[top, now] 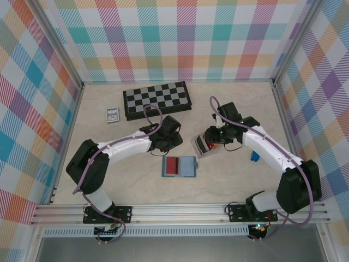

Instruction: Put the credit cards into the card holder

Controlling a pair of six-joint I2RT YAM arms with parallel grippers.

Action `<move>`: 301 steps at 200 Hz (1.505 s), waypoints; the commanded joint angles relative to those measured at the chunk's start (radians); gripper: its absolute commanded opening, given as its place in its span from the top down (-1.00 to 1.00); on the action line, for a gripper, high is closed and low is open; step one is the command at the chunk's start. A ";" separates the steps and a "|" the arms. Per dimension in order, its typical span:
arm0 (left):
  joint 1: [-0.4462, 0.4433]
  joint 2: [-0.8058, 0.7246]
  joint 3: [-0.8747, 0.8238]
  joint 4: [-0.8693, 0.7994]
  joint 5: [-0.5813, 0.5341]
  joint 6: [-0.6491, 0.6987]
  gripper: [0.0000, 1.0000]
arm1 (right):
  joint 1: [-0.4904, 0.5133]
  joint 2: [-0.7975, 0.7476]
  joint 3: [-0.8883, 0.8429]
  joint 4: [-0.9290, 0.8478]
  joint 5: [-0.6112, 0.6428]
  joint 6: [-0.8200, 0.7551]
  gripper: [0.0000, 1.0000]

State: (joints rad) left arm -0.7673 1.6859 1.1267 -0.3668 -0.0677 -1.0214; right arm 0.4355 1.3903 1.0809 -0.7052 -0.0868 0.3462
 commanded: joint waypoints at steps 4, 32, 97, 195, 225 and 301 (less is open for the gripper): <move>-0.006 0.004 -0.013 0.043 0.023 0.017 -0.01 | -0.001 0.034 0.047 -0.074 0.004 -0.060 0.21; -0.002 0.021 -0.021 0.080 0.056 0.015 -0.02 | 0.000 0.065 0.074 -0.086 -0.015 -0.081 0.22; 0.026 0.009 -0.097 0.169 0.117 -0.003 -0.04 | 0.055 0.173 0.152 -0.120 0.015 -0.136 0.33; 0.033 -0.033 -0.160 0.194 0.094 -0.012 -0.04 | 0.169 0.347 0.226 -0.114 0.292 -0.177 0.30; 0.034 -0.040 -0.174 0.198 0.096 -0.016 -0.04 | 0.194 0.387 0.240 -0.107 0.304 -0.197 0.28; 0.035 -0.058 -0.182 0.192 0.088 -0.015 -0.05 | 0.241 0.459 0.265 -0.119 0.537 -0.197 0.28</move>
State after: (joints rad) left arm -0.7418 1.6627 0.9573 -0.1795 0.0399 -1.0325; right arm 0.6746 1.8389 1.3331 -0.8101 0.3653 0.1631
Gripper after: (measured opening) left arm 0.523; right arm 0.352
